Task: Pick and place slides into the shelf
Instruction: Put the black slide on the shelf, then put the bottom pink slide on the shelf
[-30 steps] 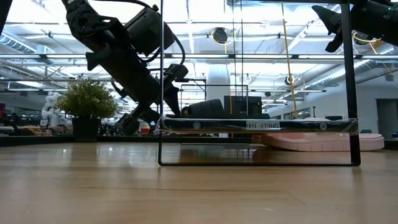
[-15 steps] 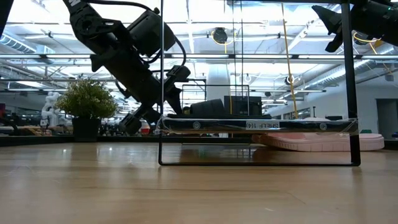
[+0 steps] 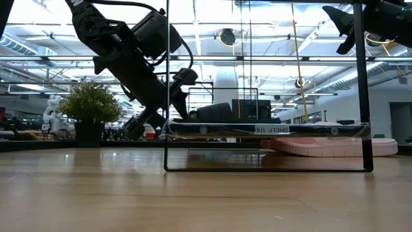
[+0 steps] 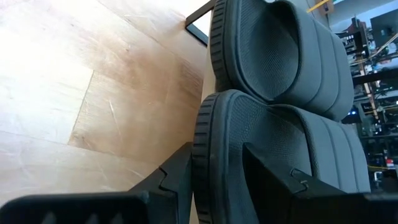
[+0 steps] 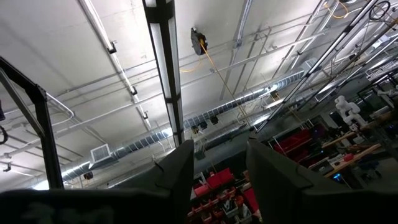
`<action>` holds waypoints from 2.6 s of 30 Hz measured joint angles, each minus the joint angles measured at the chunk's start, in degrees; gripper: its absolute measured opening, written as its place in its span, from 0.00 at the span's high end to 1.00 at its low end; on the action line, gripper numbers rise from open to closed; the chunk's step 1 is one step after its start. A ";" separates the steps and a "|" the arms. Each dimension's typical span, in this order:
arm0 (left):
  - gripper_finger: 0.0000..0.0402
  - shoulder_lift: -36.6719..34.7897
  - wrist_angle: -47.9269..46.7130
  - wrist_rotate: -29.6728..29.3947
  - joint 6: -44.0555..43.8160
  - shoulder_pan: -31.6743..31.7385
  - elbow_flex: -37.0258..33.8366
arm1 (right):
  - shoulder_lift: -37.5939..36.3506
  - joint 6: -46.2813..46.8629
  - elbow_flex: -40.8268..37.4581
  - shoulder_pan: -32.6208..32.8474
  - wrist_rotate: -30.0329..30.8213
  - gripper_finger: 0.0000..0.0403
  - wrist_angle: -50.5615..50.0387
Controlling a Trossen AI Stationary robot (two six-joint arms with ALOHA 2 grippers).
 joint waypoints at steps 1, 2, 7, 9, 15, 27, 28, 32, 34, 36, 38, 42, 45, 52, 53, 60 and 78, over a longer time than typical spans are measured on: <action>0.68 0.00 -0.02 0.00 0.38 0.00 0.00 | 0.00 0.00 0.00 0.00 0.00 0.66 0.00; 0.68 0.00 -0.07 0.00 0.68 0.00 0.00 | 0.00 0.00 0.00 0.00 0.00 0.66 0.00; 0.68 0.00 -0.11 0.00 0.72 0.00 0.00 | 0.00 0.00 -0.01 0.00 0.00 0.66 0.00; 0.68 0.00 -0.13 0.00 0.74 0.00 0.00 | 0.00 0.00 -0.01 0.00 0.00 0.66 0.00; 0.68 0.00 -0.24 -0.07 1.18 0.00 0.00 | 0.00 0.00 -0.02 0.00 -0.03 0.66 0.02; 0.68 0.00 -2.07 0.18 1.84 0.00 0.04 | 0.00 0.63 -0.01 0.00 -0.03 0.66 0.17; 0.68 0.00 -1.99 0.24 1.75 0.00 0.04 | 0.00 0.91 -0.01 0.00 -0.04 0.66 0.14; 0.68 0.00 -1.77 0.30 1.81 0.00 0.04 | 0.00 1.09 -0.01 0.00 -0.05 0.66 0.11; 0.68 0.00 -1.74 0.68 1.81 0.00 0.04 | 0.00 1.09 -0.01 0.01 -0.05 0.66 0.10; 0.68 0.00 -1.68 0.90 1.82 0.00 0.04 | 0.00 1.09 0.00 0.00 -0.05 0.66 0.09; 0.68 0.00 -1.68 0.92 2.21 0.00 0.04 | 0.00 1.09 -0.02 0.02 -0.05 0.66 0.11; 0.68 0.00 -1.82 1.31 2.58 0.00 0.04 | 0.00 1.27 0.00 0.02 -0.05 0.66 0.09; 0.68 0.00 -2.12 1.33 2.58 0.00 0.04 | 0.00 1.51 0.00 0.02 -0.07 0.66 0.09; 0.68 0.00 -2.15 1.18 2.12 0.04 0.04 | 0.00 1.51 0.00 0.00 -0.07 0.66 0.09; 0.68 0.00 -2.07 1.14 2.10 0.04 0.04 | 0.00 1.51 0.00 0.00 -0.07 0.66 0.07; 0.68 -0.02 -2.02 0.93 1.70 0.04 0.04 | 0.00 1.49 -0.02 0.02 -0.07 0.66 0.08; 0.68 -12.09 -23.08 -0.68 3.28 0.04 0.02 | 0.00 0.90 0.00 0.02 -0.05 0.66 0.11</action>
